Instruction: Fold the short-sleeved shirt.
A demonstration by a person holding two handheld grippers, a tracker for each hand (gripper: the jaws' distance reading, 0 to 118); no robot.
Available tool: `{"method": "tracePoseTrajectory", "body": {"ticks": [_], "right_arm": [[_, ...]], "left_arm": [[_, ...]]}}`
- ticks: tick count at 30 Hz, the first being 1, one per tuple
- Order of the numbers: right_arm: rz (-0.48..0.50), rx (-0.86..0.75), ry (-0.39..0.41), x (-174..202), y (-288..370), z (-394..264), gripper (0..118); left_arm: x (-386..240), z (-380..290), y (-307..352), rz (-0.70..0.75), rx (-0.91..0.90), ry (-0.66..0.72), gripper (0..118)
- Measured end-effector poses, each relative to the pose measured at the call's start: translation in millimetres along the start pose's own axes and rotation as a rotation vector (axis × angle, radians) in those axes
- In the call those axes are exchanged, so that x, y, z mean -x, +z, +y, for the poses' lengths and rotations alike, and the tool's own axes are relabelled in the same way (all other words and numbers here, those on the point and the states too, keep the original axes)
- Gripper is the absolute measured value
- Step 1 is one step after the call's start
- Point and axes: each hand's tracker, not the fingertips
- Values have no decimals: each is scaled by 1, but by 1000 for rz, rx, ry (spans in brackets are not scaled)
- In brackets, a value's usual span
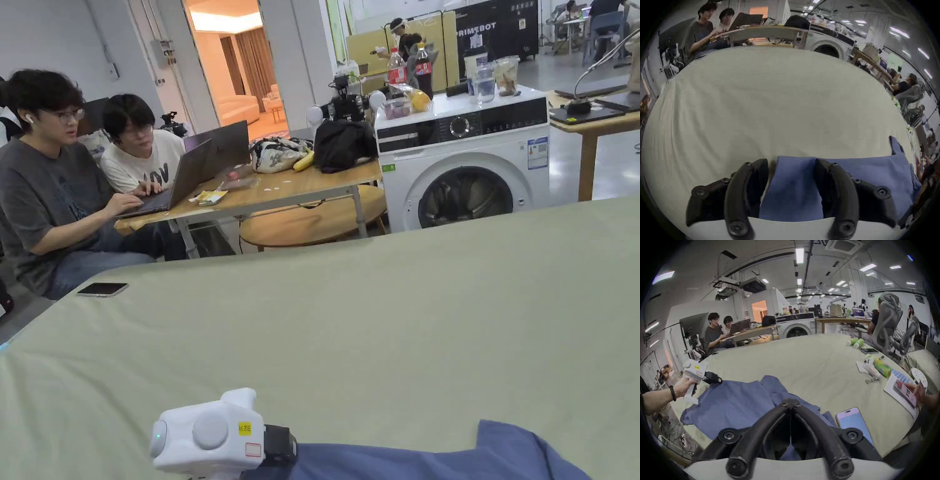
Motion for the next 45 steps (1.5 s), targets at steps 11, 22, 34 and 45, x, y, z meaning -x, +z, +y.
{"method": "tracePoseTrajectory", "body": {"ticks": [11, 22, 34, 45], "right_arm": [[-17, 34, -57, -11, -3, -6, 3], [-107, 90, -198, -21, 12, -41, 64], [-8, 186, -484, -24, -12, -87, 5], [56, -122, -138, 11, 40, 29, 5]], "left_arm": [[-13, -2, 3, -14, 3, -114, 2], [-16, -11, 1, 9, -17, -101, 2], [-7, -22, 40, -64, -143, 37, 2], [-2, -42, 290, -150, -711, -67, 2]]}}
